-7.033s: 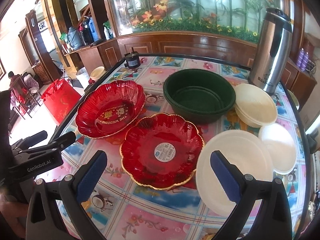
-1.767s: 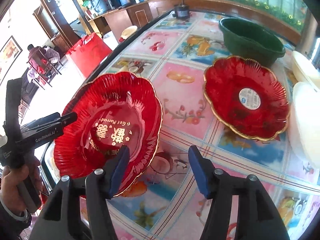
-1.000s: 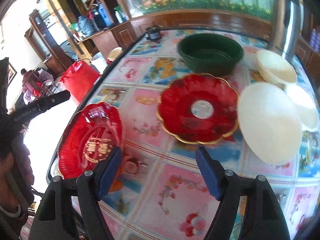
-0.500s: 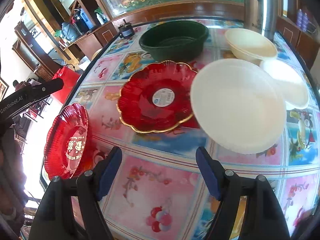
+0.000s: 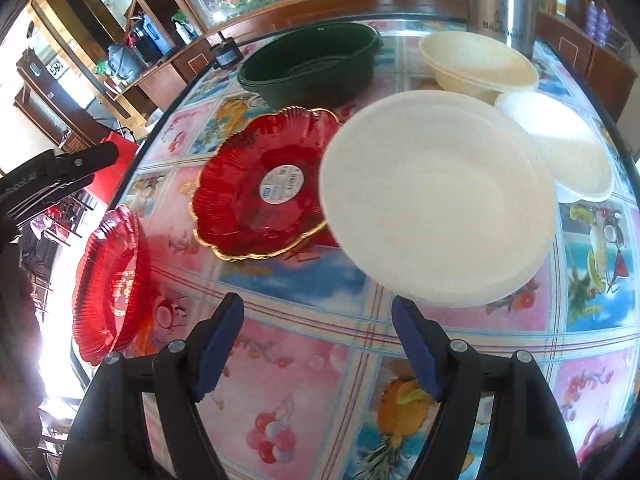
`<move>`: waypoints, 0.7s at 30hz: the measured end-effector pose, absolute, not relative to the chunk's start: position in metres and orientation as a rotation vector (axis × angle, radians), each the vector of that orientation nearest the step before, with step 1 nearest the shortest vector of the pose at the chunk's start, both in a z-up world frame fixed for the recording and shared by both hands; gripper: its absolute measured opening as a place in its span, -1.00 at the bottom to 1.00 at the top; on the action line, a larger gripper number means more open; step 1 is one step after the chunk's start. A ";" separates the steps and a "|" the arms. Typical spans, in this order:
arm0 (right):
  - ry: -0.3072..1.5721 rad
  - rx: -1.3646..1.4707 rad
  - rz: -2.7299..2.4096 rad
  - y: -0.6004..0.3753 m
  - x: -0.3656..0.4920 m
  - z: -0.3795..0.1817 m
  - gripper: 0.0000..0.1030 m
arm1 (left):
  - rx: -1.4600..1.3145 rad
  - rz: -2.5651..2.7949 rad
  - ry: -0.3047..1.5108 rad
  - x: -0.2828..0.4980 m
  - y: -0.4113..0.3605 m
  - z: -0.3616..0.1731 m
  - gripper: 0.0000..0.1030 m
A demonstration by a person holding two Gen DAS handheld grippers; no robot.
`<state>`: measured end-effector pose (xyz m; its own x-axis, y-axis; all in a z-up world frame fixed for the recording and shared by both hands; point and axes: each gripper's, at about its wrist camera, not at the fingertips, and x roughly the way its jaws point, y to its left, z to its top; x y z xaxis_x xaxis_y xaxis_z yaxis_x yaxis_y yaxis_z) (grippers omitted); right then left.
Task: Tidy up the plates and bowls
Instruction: 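Move the right tool toward the small red sticker plate while left holds wedding plate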
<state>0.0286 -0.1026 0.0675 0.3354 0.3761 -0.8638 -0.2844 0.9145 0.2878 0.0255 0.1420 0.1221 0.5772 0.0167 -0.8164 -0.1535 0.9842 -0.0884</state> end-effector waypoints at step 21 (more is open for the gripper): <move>1.156 0.192 0.431 -0.118 0.044 0.070 0.51 | -0.138 0.105 0.996 0.042 0.132 0.105 0.34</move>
<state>0.0444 -0.1176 0.0695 0.3326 0.4246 -0.8421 -0.2296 0.9025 0.3644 0.0422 0.1319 0.1051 0.5398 0.0251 -0.8414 -0.1512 0.9862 -0.0676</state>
